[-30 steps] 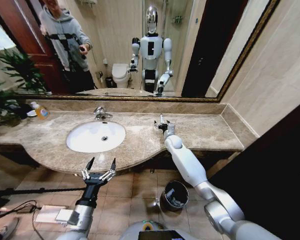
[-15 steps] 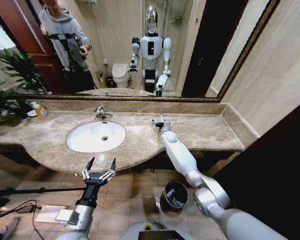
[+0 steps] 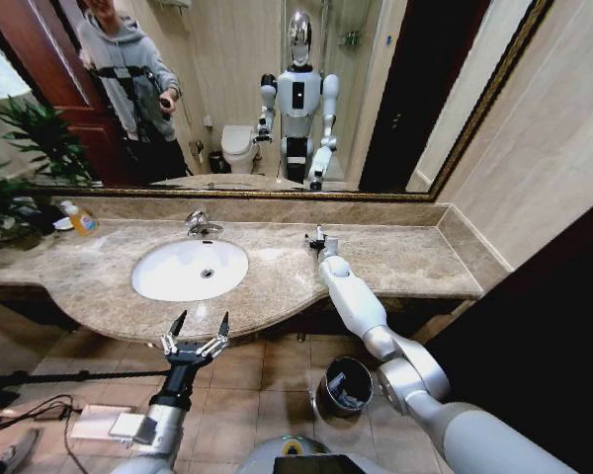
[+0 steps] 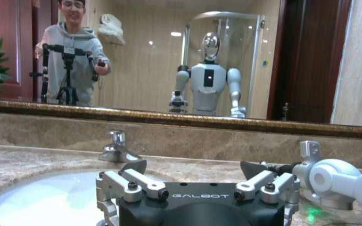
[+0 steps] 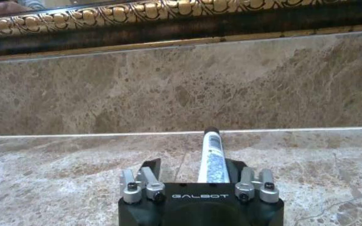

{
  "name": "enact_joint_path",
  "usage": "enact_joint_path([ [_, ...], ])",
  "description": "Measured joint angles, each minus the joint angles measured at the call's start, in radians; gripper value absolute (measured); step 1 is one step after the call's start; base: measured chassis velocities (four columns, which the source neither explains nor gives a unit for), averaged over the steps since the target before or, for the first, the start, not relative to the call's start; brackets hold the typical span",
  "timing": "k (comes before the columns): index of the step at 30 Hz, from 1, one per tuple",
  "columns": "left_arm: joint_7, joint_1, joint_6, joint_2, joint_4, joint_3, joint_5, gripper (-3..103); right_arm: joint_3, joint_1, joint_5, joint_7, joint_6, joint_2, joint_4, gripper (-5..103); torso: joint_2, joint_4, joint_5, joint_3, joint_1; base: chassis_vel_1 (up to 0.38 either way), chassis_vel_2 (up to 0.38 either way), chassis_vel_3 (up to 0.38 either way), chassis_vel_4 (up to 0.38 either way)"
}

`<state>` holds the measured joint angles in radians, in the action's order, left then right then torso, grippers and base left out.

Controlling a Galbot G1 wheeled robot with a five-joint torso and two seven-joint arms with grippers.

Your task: Pick up the trash from the sink and place it in the trash bin.

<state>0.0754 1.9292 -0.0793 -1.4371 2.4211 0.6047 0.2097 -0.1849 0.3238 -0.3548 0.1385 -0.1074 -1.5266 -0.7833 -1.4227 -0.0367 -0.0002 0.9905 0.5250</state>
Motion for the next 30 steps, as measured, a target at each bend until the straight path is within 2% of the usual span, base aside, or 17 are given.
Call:
enact_joint_path([
  [1, 0.0, 0.0, 0.0, 0.0, 0.0, 0.0, 0.0, 100, 0.0, 0.0, 0.004, 0.0, 0.008, 0.0, 0.001, 64, 0.0, 0.0, 0.0001, 0.0, 0.0, 0.0, 0.0, 0.0, 0.0],
  [3, 0.0, 0.0, 0.0, 0.0, 0.0, 0.0, 0.0, 100, 0.0, 0.0, 0.005, 0.0, 0.009, 0.0, 0.001, 64, 0.0, 0.0, 0.0002, 0.0, 0.0, 0.0, 0.0, 0.0, 0.0],
  [5, 0.0, 0.0, 0.0, 0.0, 0.0, 0.0, 0.0, 100, 0.0, 0.0, 0.005, 0.001, 0.01, 0.001, 0.001, 56, 0.0, -0.0001, 0.0002, 0.0, 0.0, 0.0, 0.0, 0.0, 0.0],
  [6, 0.0, 0.0, 0.0, 0.0, 0.0, 0.0, 0.0, 100, 0.0, 0.0, 0.005, 0.001, 0.01, 0.001, 0.001, 56, 0.0, -0.0001, 0.0002, 0.0, 0.0, 0.0, 0.0, 0.0, 0.0],
  [11, 0.0, 0.0, 0.0, 0.0, 0.0, 0.0, 0.0, 100, -0.013, -0.006, 0.014, -0.003, 0.016, 0.006, 0.014, 40, 0.0, 0.0, 0.0002, 0.0, 0.0, 0.0, 0.0, 0.0, 0.0],
  [15, 0.0, 0.0, 0.0, 0.0, 0.0, 0.0, 0.0, 100, -0.013, 0.0, 0.015, -0.004, 0.018, 0.009, 0.007, 32, 0.0, 0.0, 0.0002, 0.0, 0.0, 0.0, 0.0, 0.0, 0.0],
  [19, 0.0, 0.0, 0.0, 0.0, 0.0, 0.0, 0.0, 100, -0.016, 0.005, 0.014, -0.006, 0.016, 0.015, 0.0, 18, 0.0, -0.0002, 0.0003, 0.0, 0.0, 0.0, 0.0, 0.0, 0.0],
  [21, 0.0, 0.0, 0.0, 0.0, 0.0, 0.0, 0.0, 100, -0.016, 0.006, 0.013, -0.009, 0.016, 0.019, -0.001, 18, 0.0, -0.0002, 0.0002, 0.0, 0.0, 0.0, 0.0, 0.0, 0.0],
  [22, 0.0, 0.0, 0.0, 0.0, 0.0, 0.0, 0.0, 100, -0.018, 0.008, 0.009, -0.017, 0.013, 0.025, -0.004, 12, 0.0, -0.0001, 0.0001, 0.0, 0.0, 0.0, 0.0, 0.0, 0.0],
  [27, 0.0, 0.0, 0.0, 0.0, 0.0, 0.0, 0.0, 100, -0.025, 0.027, -0.026, -0.015, -0.017, 0.031, -0.044, 3, 0.0, -0.0001, 0.0002, 0.0, 0.0, 0.0, 0.0, 0.0, 0.0],
  [30, 0.0, 0.0, 0.0, 0.0, 0.0, 0.0, 0.0, 100, -0.024, 0.052, -0.03, -0.013, -0.034, 0.043, -0.093, 3, 0.0, -0.0002, 0.0002, 0.0, 0.0, 0.0, 0.0, 0.0, 0.0],
])
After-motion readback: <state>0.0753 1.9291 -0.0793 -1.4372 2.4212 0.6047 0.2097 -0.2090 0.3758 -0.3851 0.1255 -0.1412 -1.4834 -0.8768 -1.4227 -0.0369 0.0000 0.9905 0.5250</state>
